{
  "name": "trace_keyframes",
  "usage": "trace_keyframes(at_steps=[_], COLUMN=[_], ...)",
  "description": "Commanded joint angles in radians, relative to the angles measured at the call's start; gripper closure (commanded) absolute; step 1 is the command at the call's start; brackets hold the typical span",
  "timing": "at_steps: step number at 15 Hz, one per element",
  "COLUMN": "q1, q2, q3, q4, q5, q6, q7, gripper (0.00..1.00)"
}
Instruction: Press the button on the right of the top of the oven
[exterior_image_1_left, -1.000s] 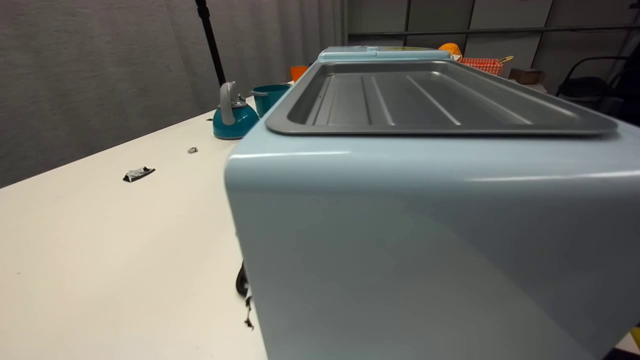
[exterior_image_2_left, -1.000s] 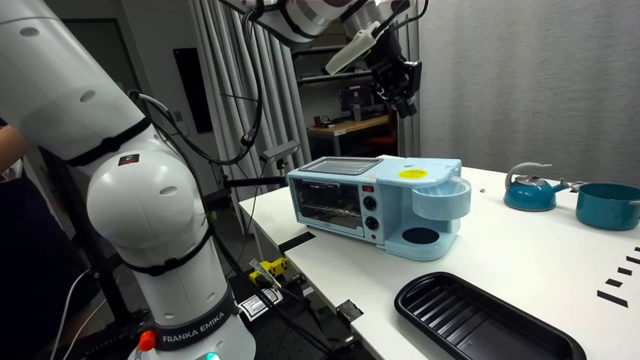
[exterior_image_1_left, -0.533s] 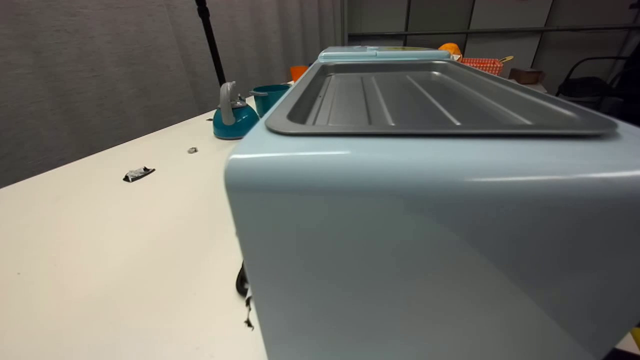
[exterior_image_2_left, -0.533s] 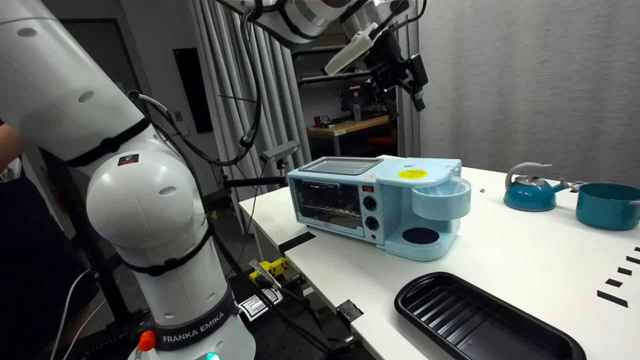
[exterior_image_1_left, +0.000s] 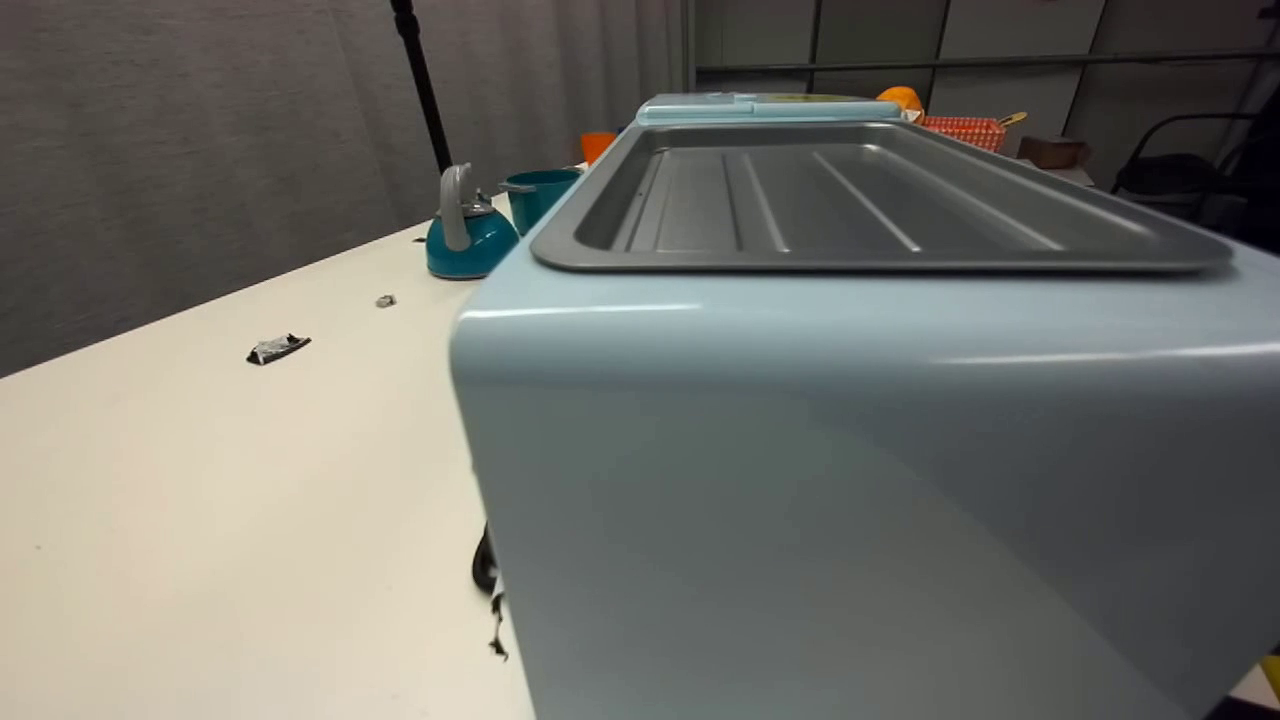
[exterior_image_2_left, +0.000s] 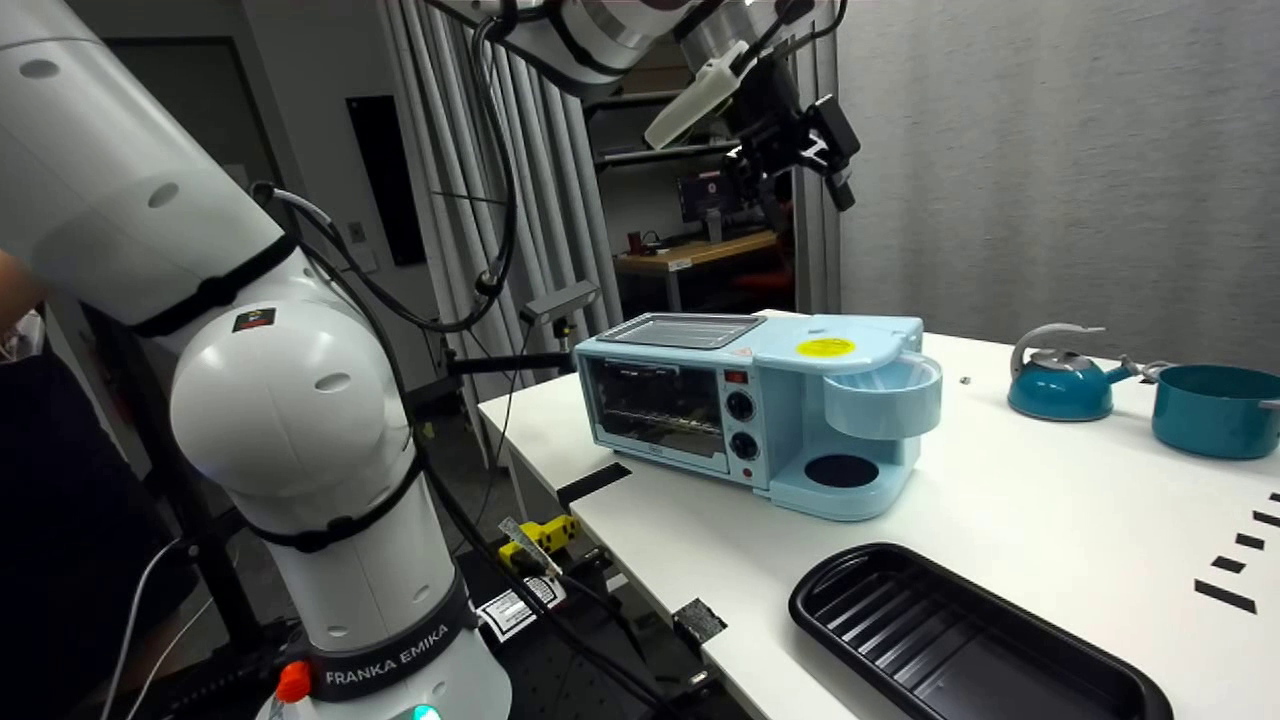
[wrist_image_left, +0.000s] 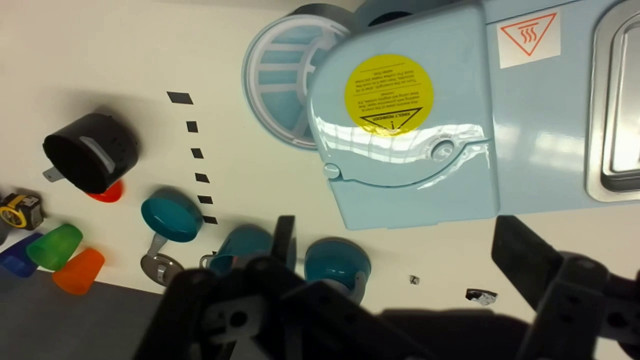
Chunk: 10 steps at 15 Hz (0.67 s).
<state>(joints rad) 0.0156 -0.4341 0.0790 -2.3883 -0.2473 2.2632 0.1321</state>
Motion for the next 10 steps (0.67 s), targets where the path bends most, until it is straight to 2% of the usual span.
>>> trace_keyframes(at_steps=[1, 3, 10], q1=[-0.024, -0.013, -0.015], q2=[-0.042, -0.007, -0.013], q3=[0.013, 0.007, 0.006], q4=[-0.034, -0.003, -0.01], q5=[-0.021, 0.005, 0.004], q6=[0.017, -0.001, -0.001], q7=[0.027, 0.004, 0.005], gripper=[0.0, 0.0, 0.0])
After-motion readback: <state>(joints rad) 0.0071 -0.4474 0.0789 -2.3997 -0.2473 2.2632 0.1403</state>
